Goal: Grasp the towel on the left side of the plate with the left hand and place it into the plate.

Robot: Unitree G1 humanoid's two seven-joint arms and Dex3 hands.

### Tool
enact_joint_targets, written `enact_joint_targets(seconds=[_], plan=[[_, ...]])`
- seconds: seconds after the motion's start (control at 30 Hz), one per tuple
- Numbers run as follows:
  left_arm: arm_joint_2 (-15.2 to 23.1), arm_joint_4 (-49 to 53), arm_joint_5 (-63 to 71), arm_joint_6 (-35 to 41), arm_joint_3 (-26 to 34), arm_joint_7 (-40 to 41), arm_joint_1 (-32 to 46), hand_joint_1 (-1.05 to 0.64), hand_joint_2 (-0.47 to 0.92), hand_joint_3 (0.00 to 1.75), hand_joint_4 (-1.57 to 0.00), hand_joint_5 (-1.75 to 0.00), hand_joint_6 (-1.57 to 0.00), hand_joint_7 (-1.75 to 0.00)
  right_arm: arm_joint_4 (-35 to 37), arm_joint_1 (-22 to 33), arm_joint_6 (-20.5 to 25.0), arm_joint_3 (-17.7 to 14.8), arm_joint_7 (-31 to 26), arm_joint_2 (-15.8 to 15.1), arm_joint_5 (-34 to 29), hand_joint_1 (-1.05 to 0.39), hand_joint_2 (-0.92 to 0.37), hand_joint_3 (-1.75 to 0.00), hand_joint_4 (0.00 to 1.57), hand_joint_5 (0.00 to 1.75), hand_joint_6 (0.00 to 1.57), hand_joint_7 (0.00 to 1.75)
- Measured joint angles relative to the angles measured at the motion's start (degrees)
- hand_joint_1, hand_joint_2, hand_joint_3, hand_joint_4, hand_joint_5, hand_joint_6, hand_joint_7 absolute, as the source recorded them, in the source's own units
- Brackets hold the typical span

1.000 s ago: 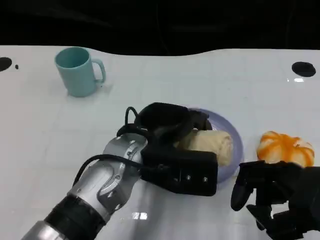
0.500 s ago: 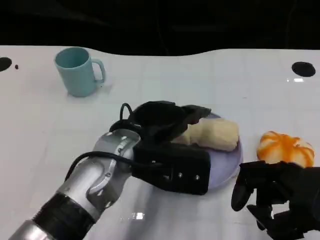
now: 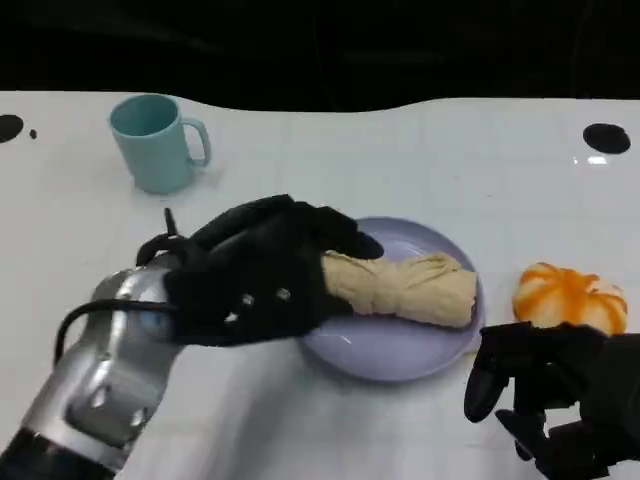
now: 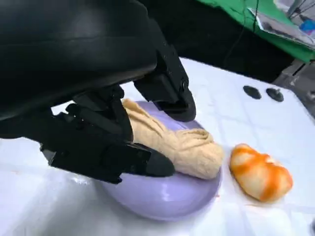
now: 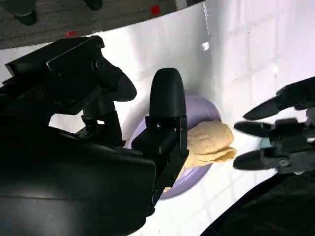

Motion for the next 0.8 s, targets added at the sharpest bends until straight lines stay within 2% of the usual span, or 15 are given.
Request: enact_joint_targets(seconds=[0.07, 0.1, 0.13, 0.17, 0.2, 0.3, 0.4, 0.53, 0.7, 0.77, 0.8], plan=[[-0.68, -2.74, -5.49, 2.86, 3.0, -1.09, 2.42, -0.14, 0.91, 0.3, -0.79, -0.88, -1.0, -0.13, 0.14, 0.02, -0.12, 0.01, 0.0, -0.03, -0.04, 0.02, -0.59, -1.05, 0.7, 1.71, 0.68, 1.45], [-1.01, -4.16, -7.74, 4.14, 4.25, -1.35, 3.58, -0.08, 0.84, 0.48, -0.77, -1.02, -1.03, -0.22, 0.2, 0.03, -0.18, 0.01, 0.0, -0.03, -0.07, 0.03, -0.59, -1.06, 0.7, 1.71, 0.68, 1.45], [-1.33, -5.68, -9.82, 5.62, 5.43, -1.37, 4.74, -0.06, 0.76, 0.65, -0.76, -1.08, -1.0, -0.33, 0.22, 0.01, -0.24, 0.01, 0.01, -0.03, -0.05, 0.03, -0.58, -1.06, 0.7, 1.71, 0.68, 1.45], [-1.8, -7.08, -11.84, 7.37, 6.62, -1.37, 5.87, -0.04, 0.7, 0.81, -0.78, -1.17, -1.01, -0.52, 0.24, 0.02, -0.34, 0.0, 0.02, -0.04, -0.05, 0.03, -0.58, -1.06, 0.7, 1.71, 0.68, 1.45], [-2.26, -8.69, -14.05, 9.6, 7.84, -1.36, 7.08, -0.03, 0.6, 1.04, -0.79, -1.31, -0.94, -0.82, 0.24, 0.0, -0.41, -0.02, 0.05, -0.03, 0.01, 0.03, -0.58, -1.07, 0.7, 1.71, 0.69, 1.45], [-3.17, -13.78, -20.37, 15.85, 11.42, -1.37, 10.85, -0.02, 0.47, 1.28, -0.84, -1.48, -0.89, -1.13, 0.21, 0.06, -0.44, -0.16, 0.17, -0.03, 0.16, 0.02, -0.58, -1.07, 0.7, 1.72, 0.68, 1.45], [-2.99, -17.95, -25.29, 19.84, 14.13, -1.37, 14.03, -0.03, 0.42, 1.36, -0.87, -1.52, -0.9, -1.2, 0.13, 0.11, -0.32, -0.36, 0.45, -0.08, 0.28, 0.02, -0.58, -1.06, 0.7, 1.72, 0.68, 1.45], [-2.92, -24.55, -30.24, 25.88, 16.83, -0.06, 18.31, -0.06, 0.44, 1.42, -0.83, -1.68, -0.85, -1.38, -0.06, 0.03, -0.05, -0.61, 0.82, -0.12, 0.48, 0.02, -0.59, -1.04, 0.69, 1.72, 0.68, 1.44], [-3.05, -32.18, -36.43, 32.49, 19.59, 2.29, 23.62, -0.08, 0.49, 1.36, -0.82, -1.74, -0.81, -1.5, -0.23, 0.04, 0.06, -1.23, 0.96, -0.25, 0.51, 0.03, -0.59, -1.04, 0.7, 1.7, 0.68, 1.43], [-3.19, -33.41, -38.92, 34.96, 20.67, 3.35, 24.28, -0.13, 0.52, 1.3, -0.8, -1.75, -0.71, -1.59, -0.29, 0.05, 0.07, -1.26, 1.02, -0.26, 0.52, 0.03, -0.59, -1.04, 0.7, 1.69, 0.68, 1.43], [-3.72, -34.69, -42.02, 38.67, 22.52, 4.33, 24.68, -0.13, 0.54, 1.27, -0.79, -1.75, -0.67, -1.62, -0.38, 0.08, 0.08, -1.34, 1.09, -0.3, 0.54, 0.03, -0.59, -1.04, 0.7, 1.69, 0.68, 1.44]])
